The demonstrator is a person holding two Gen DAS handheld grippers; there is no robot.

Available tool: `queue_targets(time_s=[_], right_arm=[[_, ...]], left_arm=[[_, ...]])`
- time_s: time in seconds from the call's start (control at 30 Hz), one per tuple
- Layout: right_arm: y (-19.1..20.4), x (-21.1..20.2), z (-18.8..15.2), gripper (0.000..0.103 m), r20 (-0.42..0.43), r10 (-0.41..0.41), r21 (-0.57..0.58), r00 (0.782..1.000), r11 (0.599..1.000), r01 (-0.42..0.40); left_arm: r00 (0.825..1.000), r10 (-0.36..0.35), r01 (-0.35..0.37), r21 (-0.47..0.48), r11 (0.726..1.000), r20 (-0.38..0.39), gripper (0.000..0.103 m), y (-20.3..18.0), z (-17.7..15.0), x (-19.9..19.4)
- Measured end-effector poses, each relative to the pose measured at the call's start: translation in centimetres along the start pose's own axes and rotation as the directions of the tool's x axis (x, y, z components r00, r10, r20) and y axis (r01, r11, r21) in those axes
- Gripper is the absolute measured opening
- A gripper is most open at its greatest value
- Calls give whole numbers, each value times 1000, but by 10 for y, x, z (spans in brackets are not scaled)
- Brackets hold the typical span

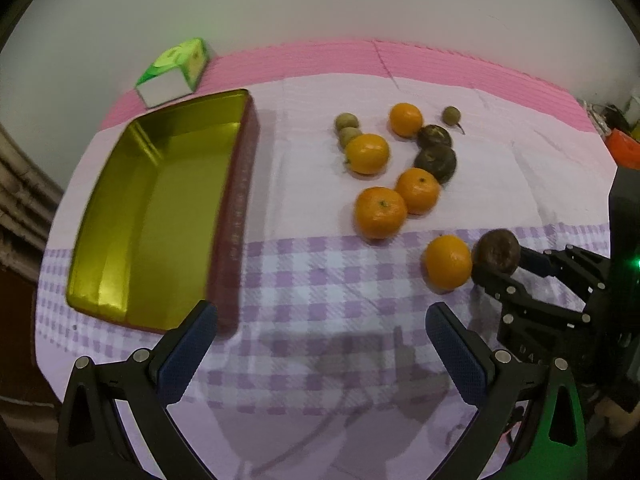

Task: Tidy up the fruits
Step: 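Grasp the dark passion fruit with the right gripper while the left gripper approaches a mandarin, then grasp a mandarin with the left gripper and lower it into the tin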

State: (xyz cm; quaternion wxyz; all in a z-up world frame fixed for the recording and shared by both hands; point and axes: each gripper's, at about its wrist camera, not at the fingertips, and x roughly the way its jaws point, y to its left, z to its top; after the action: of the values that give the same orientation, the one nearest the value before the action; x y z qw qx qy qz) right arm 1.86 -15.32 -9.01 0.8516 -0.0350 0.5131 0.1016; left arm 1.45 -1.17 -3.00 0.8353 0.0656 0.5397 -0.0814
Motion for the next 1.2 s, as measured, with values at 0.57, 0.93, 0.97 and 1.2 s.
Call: queue_targets(time_s=[0.57,0.93,0.97,1.2], right_arm=[[-85,-25,-18,31,9,-76,132,997,988,75],[-94,-25,-17,31,39,-52,154,998,987,46],[-95,-24,-17,31,40,-50,156,998,987,43],[-96,-25,-17,31,42,-42,167,998,985,34]], left_arm=[[993,-102,105,67,992,-52,89,-65,28,31],[990,-95,101,49,994,-108,74,-75,32,56],[989,-98,104,47,993,-111,70,-74,31,57],[985,-117,123,44,991,-129,50,-78,36,67]])
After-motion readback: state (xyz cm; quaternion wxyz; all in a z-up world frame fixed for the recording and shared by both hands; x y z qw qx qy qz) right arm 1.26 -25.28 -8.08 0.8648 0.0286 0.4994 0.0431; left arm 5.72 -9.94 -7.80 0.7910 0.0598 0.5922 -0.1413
